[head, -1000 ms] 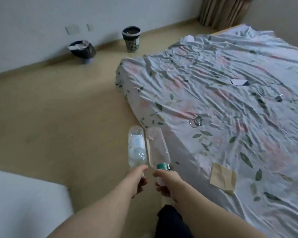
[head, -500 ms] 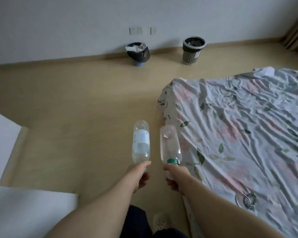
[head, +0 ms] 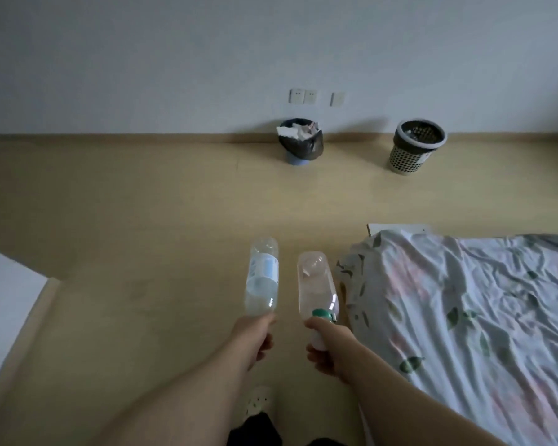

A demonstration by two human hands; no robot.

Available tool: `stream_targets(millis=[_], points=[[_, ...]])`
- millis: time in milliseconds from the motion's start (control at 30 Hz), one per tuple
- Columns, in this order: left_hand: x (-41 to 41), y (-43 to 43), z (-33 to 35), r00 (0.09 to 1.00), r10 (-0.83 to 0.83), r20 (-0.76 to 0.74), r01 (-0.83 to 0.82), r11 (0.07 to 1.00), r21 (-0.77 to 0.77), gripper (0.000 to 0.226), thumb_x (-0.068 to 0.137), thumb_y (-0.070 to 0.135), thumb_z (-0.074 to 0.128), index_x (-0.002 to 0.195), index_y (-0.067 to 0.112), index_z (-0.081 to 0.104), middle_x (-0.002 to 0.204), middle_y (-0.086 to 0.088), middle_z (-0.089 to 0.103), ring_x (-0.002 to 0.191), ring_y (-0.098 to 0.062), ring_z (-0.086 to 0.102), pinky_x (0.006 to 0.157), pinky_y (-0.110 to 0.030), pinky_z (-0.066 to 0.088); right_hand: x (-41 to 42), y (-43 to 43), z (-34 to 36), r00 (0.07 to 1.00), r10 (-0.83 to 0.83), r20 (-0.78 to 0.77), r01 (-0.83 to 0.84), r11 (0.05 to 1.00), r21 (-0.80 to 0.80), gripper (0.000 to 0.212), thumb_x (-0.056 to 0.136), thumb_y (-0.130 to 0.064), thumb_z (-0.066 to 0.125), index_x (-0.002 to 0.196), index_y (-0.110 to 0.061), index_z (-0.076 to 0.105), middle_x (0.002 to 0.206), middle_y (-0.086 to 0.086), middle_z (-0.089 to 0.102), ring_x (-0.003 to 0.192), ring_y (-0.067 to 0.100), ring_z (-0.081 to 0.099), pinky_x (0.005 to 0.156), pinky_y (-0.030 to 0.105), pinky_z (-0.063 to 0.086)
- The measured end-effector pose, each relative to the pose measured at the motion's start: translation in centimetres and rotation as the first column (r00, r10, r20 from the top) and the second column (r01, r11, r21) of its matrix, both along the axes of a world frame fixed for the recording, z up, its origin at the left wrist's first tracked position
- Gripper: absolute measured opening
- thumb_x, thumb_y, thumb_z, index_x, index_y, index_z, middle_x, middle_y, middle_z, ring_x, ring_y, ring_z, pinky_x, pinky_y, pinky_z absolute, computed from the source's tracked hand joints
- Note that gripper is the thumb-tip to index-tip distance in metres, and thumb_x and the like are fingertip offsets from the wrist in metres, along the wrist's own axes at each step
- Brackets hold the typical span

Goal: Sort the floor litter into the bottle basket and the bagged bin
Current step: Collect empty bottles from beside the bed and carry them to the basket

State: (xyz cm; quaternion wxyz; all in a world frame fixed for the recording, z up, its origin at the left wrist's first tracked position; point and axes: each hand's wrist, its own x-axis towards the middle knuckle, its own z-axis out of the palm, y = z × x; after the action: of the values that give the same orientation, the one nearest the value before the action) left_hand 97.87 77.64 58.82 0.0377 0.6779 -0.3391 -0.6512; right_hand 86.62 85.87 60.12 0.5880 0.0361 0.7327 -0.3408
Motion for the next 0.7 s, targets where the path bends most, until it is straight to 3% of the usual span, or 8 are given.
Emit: stream_targets(millis=[167, 333, 700], points=[[-5.7, -7.7, 0.3, 0.998, -0.065, 0.006, 0.064, 0.997, 0.04, 0.017, 0.086, 0.027, 0.06, 0.077, 0.014, 0.052, 0.064, -0.004, 0.052, 0.056, -0.016, 0.051, 0.056, -0.024, 0.038, -3.7, -8.2, 1.3, 0.995, -0.09, 0.033, 0.092, 0.994, -0.05, 0.019, 0.085, -0.027, 0.065, 0.083, -0.013, 0.051, 0.071, 0.006, 0.058, 0.057, 0.016, 0.054, 0.057, 0.026, 0.043], [-12.9, -14.2, -0.2, 0.995, -0.1, 0.0, 0.1, 0.993, 0.058, 0.018, 0.085, 0.025, 0.061, 0.077, 0.013, 0.051, 0.063, -0.004, 0.051, 0.055, -0.015, 0.051, 0.056, -0.023, 0.039, -10.8, -14.5, 0.0, 0.969, -0.214, 0.124, 0.216, 0.976, -0.003, 0.021, 0.085, -0.027, 0.062, 0.087, -0.01, 0.05, 0.063, 0.007, 0.052, 0.048, 0.017, 0.047, 0.054, 0.025, 0.036], [-32.5, -31.7, 1.4, 0.998, -0.061, -0.035, 0.062, 0.998, 0.031, 0.021, 0.085, 0.028, 0.062, 0.077, 0.013, 0.049, 0.063, -0.004, 0.05, 0.056, -0.016, 0.05, 0.06, -0.026, 0.039, -31.4, -32.7, 0.4, 0.98, -0.194, 0.034, 0.194, 0.981, -0.01, 0.025, 0.084, -0.03, 0.063, 0.087, -0.01, 0.049, 0.067, 0.007, 0.055, 0.051, 0.016, 0.051, 0.052, 0.024, 0.038]])
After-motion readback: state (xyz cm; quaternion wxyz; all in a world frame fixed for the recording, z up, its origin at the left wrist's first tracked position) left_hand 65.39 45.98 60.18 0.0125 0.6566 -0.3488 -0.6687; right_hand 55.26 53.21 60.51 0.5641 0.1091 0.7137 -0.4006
